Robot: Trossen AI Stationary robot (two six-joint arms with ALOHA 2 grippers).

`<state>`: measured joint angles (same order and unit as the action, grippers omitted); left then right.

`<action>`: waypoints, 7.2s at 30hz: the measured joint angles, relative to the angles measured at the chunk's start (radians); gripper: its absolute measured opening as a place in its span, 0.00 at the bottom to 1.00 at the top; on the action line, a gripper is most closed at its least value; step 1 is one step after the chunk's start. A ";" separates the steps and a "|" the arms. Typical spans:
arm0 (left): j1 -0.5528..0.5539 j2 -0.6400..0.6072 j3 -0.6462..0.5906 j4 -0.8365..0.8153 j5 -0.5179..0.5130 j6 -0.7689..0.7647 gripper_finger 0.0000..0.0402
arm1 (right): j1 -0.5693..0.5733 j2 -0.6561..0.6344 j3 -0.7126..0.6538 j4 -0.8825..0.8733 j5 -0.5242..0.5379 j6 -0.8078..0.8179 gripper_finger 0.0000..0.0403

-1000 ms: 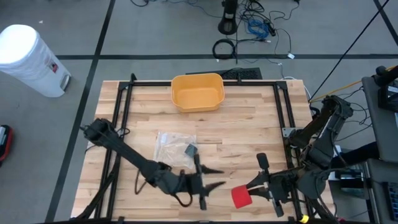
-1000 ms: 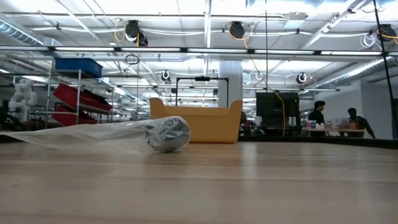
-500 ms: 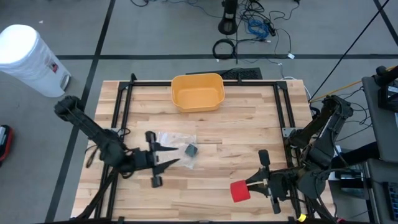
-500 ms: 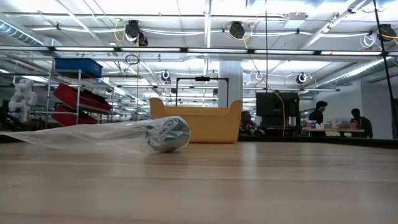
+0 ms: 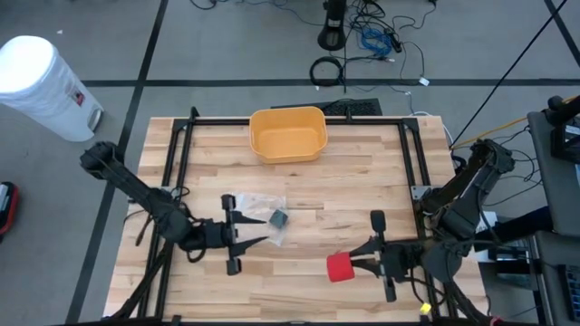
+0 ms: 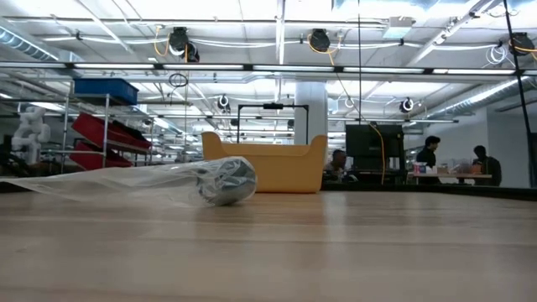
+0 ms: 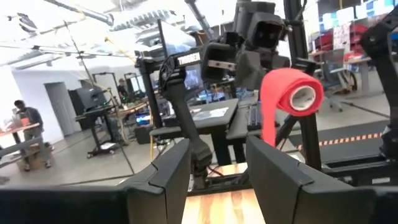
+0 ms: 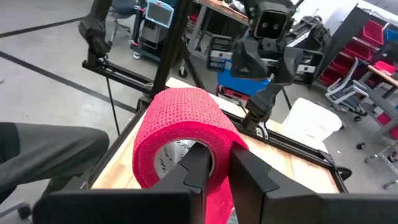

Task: Roll bandage
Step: Roll the red bandage

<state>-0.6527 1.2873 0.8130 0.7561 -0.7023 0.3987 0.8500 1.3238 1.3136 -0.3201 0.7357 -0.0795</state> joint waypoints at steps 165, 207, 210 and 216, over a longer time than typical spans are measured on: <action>0.039 0.566 0.474 0.406 0.038 0.164 0.13 | 0.140 0.222 0.025 -0.029 0.232 -0.882 0.39; -0.095 0.559 0.474 0.244 -0.010 -0.443 0.13 | 0.075 0.496 0.025 0.491 0.384 -1.991 0.42; -0.094 0.559 0.474 0.244 -0.010 -0.439 0.13 | 0.086 0.496 0.025 0.544 0.384 -2.029 0.42; -0.094 0.559 0.474 0.244 -0.010 -0.439 0.13 | 0.093 0.496 0.025 0.549 0.392 -2.059 0.44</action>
<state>-0.7467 1.8462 1.2873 0.9998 -0.7124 -0.0399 0.9428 1.8198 1.3388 0.2286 1.1275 -2.1388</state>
